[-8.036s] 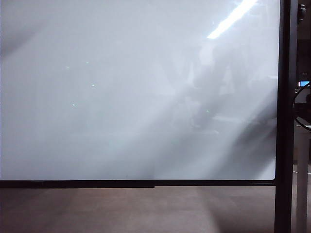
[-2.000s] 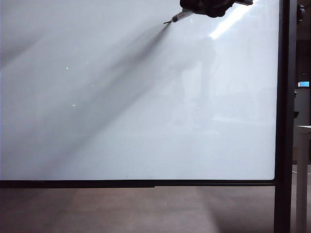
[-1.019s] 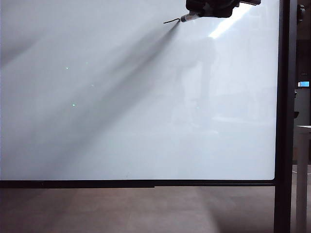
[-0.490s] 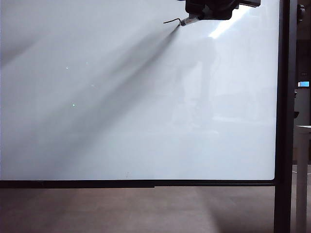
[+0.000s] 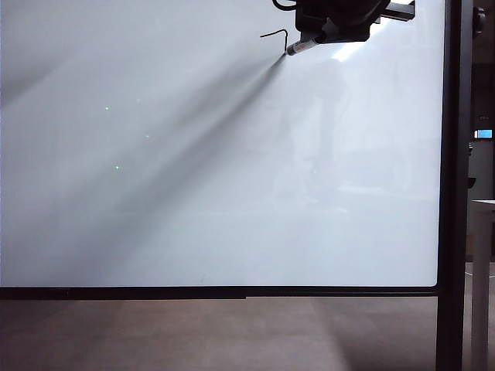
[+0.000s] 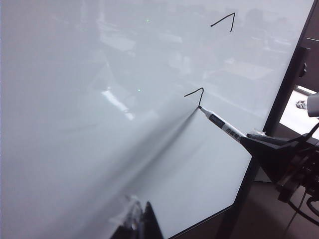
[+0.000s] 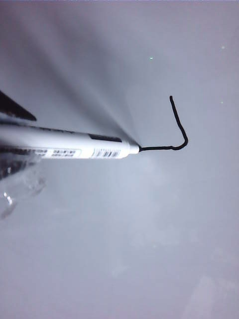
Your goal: Reach to the right to find the marker pen, pick it up, and write the number 2 on the whiteboard.
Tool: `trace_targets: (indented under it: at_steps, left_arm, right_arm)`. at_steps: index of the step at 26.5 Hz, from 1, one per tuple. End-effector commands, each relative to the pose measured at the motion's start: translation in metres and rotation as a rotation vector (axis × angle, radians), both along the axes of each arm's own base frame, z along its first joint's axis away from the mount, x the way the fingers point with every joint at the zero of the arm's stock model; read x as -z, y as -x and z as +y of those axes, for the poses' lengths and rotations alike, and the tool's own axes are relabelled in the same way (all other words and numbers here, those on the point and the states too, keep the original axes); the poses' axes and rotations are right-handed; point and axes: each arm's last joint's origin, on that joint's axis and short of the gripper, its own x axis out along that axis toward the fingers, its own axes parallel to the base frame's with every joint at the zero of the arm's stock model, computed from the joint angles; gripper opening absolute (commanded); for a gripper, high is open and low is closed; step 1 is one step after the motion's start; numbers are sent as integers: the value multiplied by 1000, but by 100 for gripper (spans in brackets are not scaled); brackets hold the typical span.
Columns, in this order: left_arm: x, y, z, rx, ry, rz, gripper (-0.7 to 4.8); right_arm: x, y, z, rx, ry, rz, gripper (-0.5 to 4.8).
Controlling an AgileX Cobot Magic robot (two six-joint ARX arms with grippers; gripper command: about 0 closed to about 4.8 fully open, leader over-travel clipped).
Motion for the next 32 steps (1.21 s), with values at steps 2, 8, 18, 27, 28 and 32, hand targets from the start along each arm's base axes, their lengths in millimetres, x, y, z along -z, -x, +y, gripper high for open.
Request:
trace_targets:
  at_steps: [2,8,18,27,28,32]
  left_arm:
    - [-2,1,0,5,5,-8,-5]
    - [-1,1,0,5,3,-2,-5]
    - [-1,1,0,5,3,-2,-5]
    - [-1,1,0,5,3,-2,-5]
    - [-1,1,0,5,3,-1,-5]
    - [-1,1,0,5,3,-1,-5]
  right_arm:
    - [-14,7,-4,-38,-32,-38,40]
    - [-27,18,-11,-83,-40,-50,40]
    - [-22,19,-8,-185,-23,-43,40]
    - [-8,14,-11,-168,-6,-22,40]
    - [-7,13,-10,-167,-9,-29,40]
    - [-6,8,-7,-167,-5,-69,40]
